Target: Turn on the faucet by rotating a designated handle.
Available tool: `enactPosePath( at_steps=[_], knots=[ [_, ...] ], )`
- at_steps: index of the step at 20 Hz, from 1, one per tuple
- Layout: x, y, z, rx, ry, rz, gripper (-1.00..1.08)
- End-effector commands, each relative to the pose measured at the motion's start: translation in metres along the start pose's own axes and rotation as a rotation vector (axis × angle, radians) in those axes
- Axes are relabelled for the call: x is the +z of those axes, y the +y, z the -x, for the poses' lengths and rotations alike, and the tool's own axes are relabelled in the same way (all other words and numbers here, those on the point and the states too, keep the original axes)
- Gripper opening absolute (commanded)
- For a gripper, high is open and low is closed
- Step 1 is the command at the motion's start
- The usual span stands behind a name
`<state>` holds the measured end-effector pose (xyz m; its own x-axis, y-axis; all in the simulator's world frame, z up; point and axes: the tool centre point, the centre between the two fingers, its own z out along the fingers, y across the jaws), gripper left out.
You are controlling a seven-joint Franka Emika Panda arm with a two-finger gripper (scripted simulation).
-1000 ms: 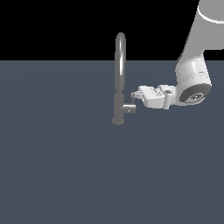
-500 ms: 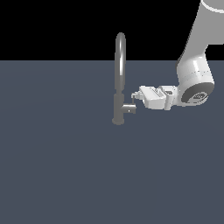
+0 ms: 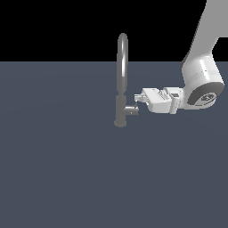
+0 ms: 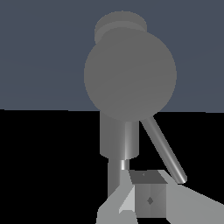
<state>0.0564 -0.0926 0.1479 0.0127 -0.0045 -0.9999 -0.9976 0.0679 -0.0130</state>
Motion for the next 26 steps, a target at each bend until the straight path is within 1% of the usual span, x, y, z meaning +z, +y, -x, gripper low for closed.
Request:
enactPosePath(
  at_steps=[1,11,12,13,19,20,21,26],
  knots=[
    [0.000,0.000,0.000,0.000,0.000,0.000,-1.00],
    [0.000,0.035,-0.020,0.009,-0.004,0.004,-1.00],
    [0.000,0.035,-0.020,0.009,-0.004,0.004,-1.00],
    [0.000,0.026,-0.010,-0.010,0.000,0.002,-1.00],
    [0.000,0.051,-0.048,0.009,-0.004,0.004,-1.00],
    [0.000,0.051,-0.048,0.009,-0.004,0.004,-1.00],
    [0.000,0.038,-0.025,-0.025,-0.002,0.006,-1.00],
    [0.000,0.046,-0.060,-0.004,-0.003,0.005,-1.00]
  ],
)
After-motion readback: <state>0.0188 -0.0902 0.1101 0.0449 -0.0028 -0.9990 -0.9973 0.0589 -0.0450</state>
